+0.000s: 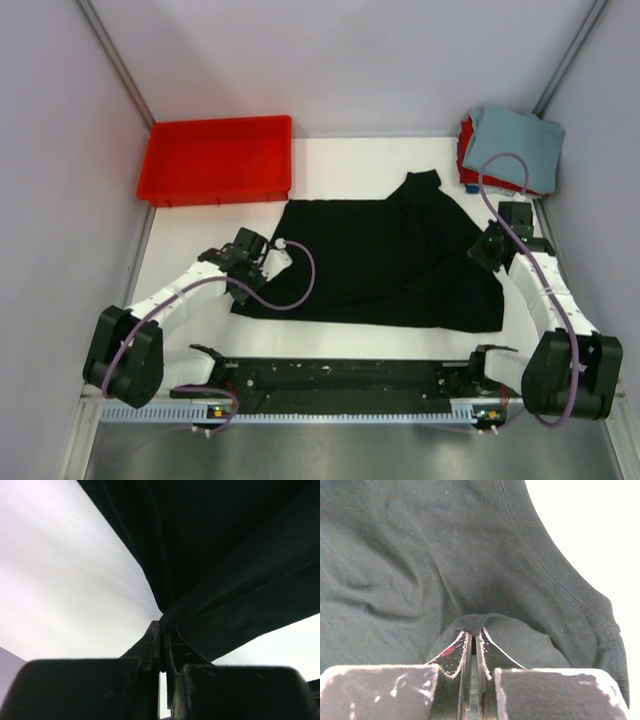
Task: Fold and stack the t-shirts
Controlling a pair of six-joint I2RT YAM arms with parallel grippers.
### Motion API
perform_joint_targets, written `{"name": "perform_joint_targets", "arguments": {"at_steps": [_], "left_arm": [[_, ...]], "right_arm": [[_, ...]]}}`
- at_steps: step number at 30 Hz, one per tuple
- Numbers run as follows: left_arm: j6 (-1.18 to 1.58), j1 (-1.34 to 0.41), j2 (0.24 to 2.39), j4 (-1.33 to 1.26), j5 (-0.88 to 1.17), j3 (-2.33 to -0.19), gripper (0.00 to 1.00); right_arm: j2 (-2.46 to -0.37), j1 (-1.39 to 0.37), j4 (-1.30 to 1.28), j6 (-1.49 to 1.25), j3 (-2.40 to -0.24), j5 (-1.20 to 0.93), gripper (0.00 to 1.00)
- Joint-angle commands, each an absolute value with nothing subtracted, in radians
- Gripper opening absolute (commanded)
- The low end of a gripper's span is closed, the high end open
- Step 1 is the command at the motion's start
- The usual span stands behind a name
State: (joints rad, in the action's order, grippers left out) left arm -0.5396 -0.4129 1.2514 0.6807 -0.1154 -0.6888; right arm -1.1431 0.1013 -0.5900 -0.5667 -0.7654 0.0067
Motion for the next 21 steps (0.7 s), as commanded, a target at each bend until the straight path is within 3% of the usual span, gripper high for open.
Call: {"name": "perform_joint_targets", "arguments": {"at_steps": [1,21], "left_arm": [[-0.496,-0.408,1.229,0.663,-0.136,-0.75,0.0],[-0.46,-0.354,1.361,0.6,-0.138,-0.821,0.0]], "right_arm": [[-1.187,0.107,-0.535,-0.546,-0.828,0.045,0.0],[-1.37,0.107,-0.48,-0.511,-0.893,0.097,0.0]]}}
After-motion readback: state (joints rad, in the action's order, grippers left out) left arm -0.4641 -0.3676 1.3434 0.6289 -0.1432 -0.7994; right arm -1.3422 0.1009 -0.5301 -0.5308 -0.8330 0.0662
